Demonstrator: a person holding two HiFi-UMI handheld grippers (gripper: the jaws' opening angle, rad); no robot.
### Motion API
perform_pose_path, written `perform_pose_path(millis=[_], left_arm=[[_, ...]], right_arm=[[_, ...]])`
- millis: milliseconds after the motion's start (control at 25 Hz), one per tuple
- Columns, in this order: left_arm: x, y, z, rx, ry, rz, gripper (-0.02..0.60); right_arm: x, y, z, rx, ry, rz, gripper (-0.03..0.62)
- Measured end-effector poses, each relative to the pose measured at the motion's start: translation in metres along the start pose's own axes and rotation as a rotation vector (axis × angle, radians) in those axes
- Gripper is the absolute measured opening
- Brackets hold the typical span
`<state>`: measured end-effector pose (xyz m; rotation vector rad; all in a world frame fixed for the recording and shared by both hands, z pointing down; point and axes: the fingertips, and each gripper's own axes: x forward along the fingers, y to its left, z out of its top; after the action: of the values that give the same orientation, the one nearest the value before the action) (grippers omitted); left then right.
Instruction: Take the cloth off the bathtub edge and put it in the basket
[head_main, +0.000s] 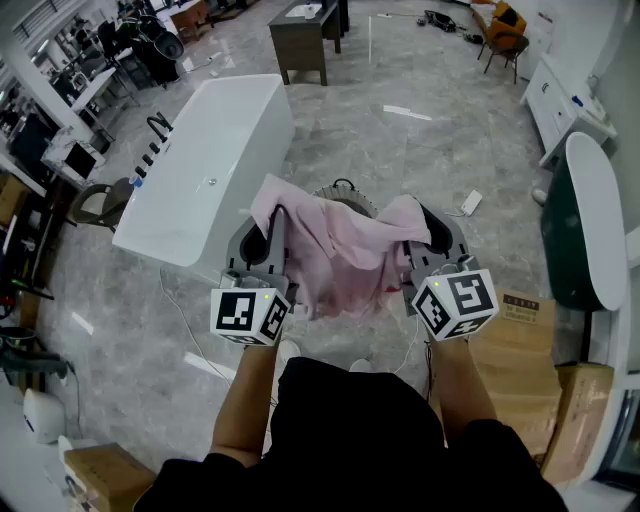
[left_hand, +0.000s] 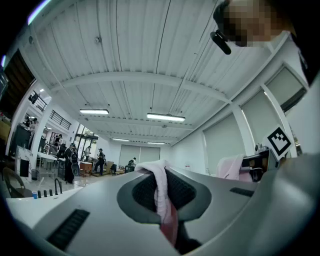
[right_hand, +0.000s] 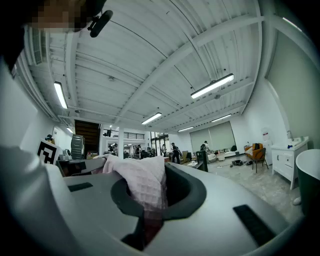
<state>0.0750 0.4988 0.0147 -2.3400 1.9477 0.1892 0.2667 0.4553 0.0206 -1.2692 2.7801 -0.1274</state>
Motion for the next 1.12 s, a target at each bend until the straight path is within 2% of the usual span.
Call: perform_pose_path(millis=[200,600,840,1120], left_arm=[[-0.002,-0.002,0.001,0.062,0.021,0.006,0.028],[0.009,0.002,0.012,0.058,-0.007,-0.008,0.028],[0.038,0.022,0.005,0.042,-0.01,-0.043,0.028],[0.096,0.051,-0.007,0.005,-0.014,-0.084,0.028]], right_arm=[[-0.001,0.005,-0.001,-0.028,0.016,0.0,0.043],[0.009,0.005,0.011,-0.022,-0.032,0.021,0.043],[0.046,0.005,0.003,-0.017,-0.024,0.026,0.043],[0.102,-0.005,0.007,-0.029,-0.002,0.027,0.043]])
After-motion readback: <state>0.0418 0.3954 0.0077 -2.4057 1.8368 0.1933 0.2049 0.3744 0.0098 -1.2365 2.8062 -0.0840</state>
